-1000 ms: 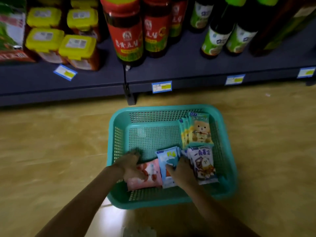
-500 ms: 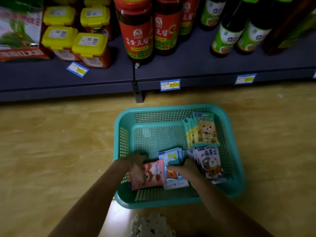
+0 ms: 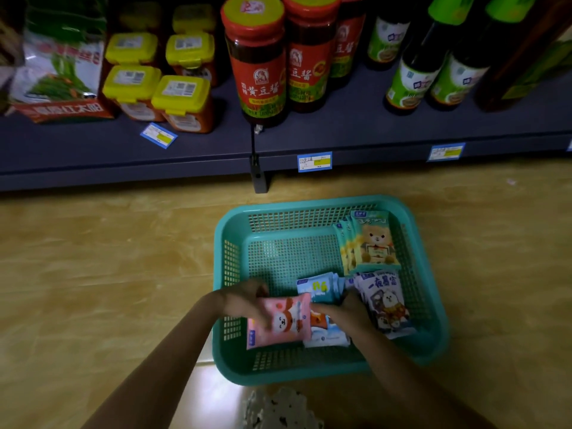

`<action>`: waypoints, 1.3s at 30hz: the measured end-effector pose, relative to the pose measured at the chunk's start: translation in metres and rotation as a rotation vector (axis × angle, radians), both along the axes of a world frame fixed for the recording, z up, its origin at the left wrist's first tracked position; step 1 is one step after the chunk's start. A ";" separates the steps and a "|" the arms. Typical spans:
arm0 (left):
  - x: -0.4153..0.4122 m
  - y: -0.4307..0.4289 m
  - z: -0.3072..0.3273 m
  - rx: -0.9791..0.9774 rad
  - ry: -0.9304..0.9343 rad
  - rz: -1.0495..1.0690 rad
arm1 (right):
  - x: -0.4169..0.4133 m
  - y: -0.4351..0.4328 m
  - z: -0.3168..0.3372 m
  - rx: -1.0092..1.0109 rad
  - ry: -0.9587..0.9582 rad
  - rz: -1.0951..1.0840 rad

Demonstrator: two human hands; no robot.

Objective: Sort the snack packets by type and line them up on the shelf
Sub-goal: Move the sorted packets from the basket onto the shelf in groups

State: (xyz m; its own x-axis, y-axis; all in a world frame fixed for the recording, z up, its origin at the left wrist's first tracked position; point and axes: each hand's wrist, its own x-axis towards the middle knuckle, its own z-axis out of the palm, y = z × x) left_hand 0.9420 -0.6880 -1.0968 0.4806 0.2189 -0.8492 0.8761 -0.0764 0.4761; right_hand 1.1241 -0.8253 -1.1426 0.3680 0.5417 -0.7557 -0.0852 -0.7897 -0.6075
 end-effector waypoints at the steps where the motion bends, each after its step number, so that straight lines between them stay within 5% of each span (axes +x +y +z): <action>1: -0.002 0.001 0.001 -0.011 -0.048 0.095 | 0.000 0.000 0.000 0.007 -0.008 -0.014; 10: -0.020 0.021 0.059 -0.091 -0.449 0.902 | 0.003 0.034 0.068 0.184 -0.027 -0.129; 18: -0.042 0.026 0.296 -0.162 -0.697 1.477 | -0.003 0.074 0.333 0.346 0.088 -0.191; 31: -0.147 0.017 0.805 0.016 -0.885 1.530 | -0.086 0.119 0.842 0.670 0.218 0.135; 39: -0.250 0.012 0.956 0.242 -0.975 1.607 | -0.193 0.162 0.997 0.733 0.266 0.332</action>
